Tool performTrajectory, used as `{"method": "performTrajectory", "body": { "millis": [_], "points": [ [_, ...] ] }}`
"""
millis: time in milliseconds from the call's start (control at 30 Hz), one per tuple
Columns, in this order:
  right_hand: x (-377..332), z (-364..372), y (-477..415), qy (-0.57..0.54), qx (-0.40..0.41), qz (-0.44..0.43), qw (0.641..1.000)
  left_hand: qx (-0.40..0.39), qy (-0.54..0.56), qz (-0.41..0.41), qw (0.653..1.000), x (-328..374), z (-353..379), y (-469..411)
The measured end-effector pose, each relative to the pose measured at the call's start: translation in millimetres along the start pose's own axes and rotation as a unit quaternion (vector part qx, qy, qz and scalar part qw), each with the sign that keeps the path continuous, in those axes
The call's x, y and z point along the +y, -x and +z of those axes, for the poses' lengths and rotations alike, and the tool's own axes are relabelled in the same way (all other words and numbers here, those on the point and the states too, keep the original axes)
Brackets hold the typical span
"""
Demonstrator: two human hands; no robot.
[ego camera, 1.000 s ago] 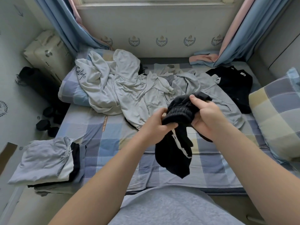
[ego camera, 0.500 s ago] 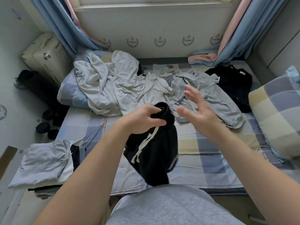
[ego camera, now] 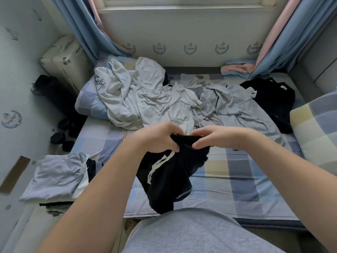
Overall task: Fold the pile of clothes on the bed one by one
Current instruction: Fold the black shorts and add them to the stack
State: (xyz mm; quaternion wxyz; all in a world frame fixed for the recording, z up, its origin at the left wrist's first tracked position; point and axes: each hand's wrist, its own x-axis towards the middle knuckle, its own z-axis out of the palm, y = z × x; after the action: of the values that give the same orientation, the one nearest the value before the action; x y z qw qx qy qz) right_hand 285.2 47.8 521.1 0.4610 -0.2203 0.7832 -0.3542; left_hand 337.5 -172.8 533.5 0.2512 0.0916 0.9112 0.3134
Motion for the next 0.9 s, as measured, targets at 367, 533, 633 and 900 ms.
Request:
{"method": "performTrajectory", "body": {
  "millis": [367, 533, 633, 900],
  "points": [
    [-5, 4, 10, -0.083, 0.291, -0.188, 0.934, 0.074, 0.196, 0.016, 0.978, -15, 13, -11],
    [-11, -18, 25, -0.058, 0.369, -0.195, 0.907, 0.217, 0.062, -0.010, 0.974, -27, 22, -34],
    [0, -43, 37, -0.001, 0.373, -0.147, 0.916, 0.251, 0.034, -0.081, 0.964, -54, 12, -40],
    [58, -61, 27, 0.219, 0.383, 0.041, 0.896, 0.238, 0.065, -0.206, 0.947, -94, -8, -46]
  ]
}}
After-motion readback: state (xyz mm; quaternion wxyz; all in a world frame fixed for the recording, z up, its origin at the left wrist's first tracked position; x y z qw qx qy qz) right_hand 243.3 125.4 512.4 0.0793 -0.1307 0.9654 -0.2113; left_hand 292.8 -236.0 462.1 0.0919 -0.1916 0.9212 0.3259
